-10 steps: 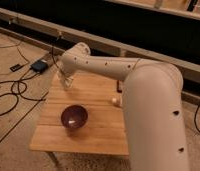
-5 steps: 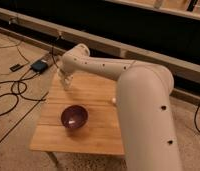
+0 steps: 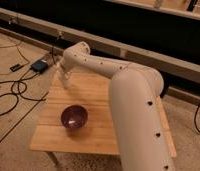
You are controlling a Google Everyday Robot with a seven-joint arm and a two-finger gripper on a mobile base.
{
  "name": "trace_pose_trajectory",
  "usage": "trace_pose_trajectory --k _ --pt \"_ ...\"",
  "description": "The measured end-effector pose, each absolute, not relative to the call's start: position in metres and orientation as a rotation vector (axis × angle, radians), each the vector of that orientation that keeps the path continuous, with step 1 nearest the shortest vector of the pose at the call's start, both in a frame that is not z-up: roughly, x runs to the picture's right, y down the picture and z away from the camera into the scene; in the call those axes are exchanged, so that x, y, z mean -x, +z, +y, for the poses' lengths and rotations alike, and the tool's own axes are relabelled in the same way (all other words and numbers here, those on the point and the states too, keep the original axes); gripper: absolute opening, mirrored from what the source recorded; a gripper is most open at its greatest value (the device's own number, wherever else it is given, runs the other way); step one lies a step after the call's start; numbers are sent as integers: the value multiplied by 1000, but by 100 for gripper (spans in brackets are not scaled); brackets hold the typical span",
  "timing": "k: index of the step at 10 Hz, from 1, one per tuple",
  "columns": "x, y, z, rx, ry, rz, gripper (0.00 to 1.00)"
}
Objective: Place the white sponge in the ceramic cup
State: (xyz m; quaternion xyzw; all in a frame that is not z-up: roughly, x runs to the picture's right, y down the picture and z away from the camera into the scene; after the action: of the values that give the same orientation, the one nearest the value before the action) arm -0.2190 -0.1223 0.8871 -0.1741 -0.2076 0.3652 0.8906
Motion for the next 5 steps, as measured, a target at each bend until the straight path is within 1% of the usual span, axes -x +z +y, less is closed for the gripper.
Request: trace_pose_trajectory --k 5 --pt "229 890 -139 369 730 -485 1"
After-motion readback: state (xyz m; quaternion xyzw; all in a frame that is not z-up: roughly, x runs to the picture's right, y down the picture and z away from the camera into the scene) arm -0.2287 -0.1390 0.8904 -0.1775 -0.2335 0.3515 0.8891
